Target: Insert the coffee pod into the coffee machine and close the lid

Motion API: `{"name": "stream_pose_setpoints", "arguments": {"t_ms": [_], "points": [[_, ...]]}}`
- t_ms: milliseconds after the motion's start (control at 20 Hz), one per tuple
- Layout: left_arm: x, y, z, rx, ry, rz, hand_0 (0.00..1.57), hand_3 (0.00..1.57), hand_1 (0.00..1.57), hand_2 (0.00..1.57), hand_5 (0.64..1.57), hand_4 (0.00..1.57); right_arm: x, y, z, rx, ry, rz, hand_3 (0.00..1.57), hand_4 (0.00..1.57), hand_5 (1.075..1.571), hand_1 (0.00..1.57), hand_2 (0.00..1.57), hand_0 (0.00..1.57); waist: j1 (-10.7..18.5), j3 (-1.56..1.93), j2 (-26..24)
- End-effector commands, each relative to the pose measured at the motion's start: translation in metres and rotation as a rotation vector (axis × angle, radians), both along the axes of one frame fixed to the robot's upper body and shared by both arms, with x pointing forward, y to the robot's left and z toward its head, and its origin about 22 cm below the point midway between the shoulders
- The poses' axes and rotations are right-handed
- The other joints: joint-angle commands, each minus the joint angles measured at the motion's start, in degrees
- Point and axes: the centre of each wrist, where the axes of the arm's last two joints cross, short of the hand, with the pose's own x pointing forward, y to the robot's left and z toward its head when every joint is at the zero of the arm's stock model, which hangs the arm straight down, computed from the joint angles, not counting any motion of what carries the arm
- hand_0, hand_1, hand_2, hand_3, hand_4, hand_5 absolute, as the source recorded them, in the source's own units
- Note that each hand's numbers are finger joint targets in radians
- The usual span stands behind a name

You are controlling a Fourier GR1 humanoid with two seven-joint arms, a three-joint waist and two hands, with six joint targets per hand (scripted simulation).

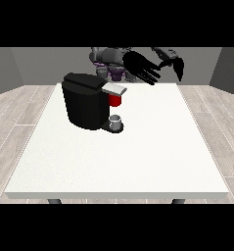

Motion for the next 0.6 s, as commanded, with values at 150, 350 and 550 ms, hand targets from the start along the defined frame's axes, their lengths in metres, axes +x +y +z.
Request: {"name": "stream_pose_setpoints", "arguments": {"t_ms": [150,350,550], "points": [[0.015,0.021,0.029,-0.001,-0.049,0.008,0.00,0.00,0.00,0.00,1.571,0.20,0.002,0.056,0.022,0.029,-0.137,0.216,0.00,0.00,1.571,0.00,0.00,0.00,0.95,-1.31,3.39],[0.000,0.008,0.017,-0.001,-0.040,-0.013,0.00,0.00,0.00,0.00,1.571,0.30,0.013,0.062,0.000,0.037,-0.159,0.190,0.00,0.10,1.571,0.00,0.00,0.00,2.23,-1.29,3.48],[0.004,0.013,0.020,-0.022,-0.027,-0.003,0.00,0.00,0.00,0.00,1.571,0.35,0.016,0.065,0.028,0.048,-0.194,0.242,0.00,0.00,1.571,0.00,0.00,0.00,0.27,-1.30,3.30]]}}
